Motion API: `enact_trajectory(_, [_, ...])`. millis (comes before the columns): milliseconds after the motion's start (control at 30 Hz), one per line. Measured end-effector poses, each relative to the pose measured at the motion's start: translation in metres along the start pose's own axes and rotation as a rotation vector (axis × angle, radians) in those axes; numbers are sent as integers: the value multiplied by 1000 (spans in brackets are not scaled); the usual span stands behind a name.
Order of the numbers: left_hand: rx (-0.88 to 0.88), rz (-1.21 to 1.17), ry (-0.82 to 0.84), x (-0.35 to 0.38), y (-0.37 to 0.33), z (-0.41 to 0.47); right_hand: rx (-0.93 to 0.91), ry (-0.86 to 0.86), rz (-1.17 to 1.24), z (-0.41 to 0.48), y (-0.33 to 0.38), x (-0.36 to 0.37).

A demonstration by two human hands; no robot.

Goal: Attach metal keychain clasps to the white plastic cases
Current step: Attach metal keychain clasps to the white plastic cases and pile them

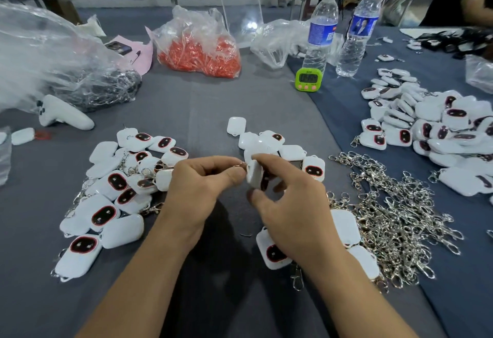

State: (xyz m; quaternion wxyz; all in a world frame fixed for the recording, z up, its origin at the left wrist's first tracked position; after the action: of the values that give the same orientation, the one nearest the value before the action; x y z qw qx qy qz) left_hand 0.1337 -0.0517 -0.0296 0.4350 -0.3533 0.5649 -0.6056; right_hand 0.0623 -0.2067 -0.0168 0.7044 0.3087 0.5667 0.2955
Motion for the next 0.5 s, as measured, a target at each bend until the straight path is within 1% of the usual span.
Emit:
enact_trajectory(33, [-16,-76,36,3,3,1,0,-5,26,0,0,0])
enact_trajectory(100, [-12,-136,17,0,4,1,14,-18,164,1,-4,-2])
enact_trajectory(167, [25,-47,-38,-5,0,0,32,-33,310,2,-8,-3])
enact_trajectory(300, [69,124,-110,-10,-6,-4,48,-55,366,6,-13,-3])
enact_trajectory(400, [88,218,-123,-9,-12,-6,100,-68,502,8,-23,-4])
enact_trajectory(500, [100,262,-100,-4,-17,-5,155,-111,672,9,-32,-6])
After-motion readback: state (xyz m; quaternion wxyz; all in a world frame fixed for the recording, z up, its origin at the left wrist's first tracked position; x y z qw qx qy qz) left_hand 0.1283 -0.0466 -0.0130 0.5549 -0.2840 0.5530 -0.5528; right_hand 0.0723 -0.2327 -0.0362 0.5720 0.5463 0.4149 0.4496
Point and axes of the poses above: each hand's wrist, its own z-axis towards the middle knuckle, its own x-axis out of the palm, y = z × x, the point moved 10 cm from there along z, towards the middle knuckle, and after that the axes turned 11 degrees about y, right-handed, at the moved point
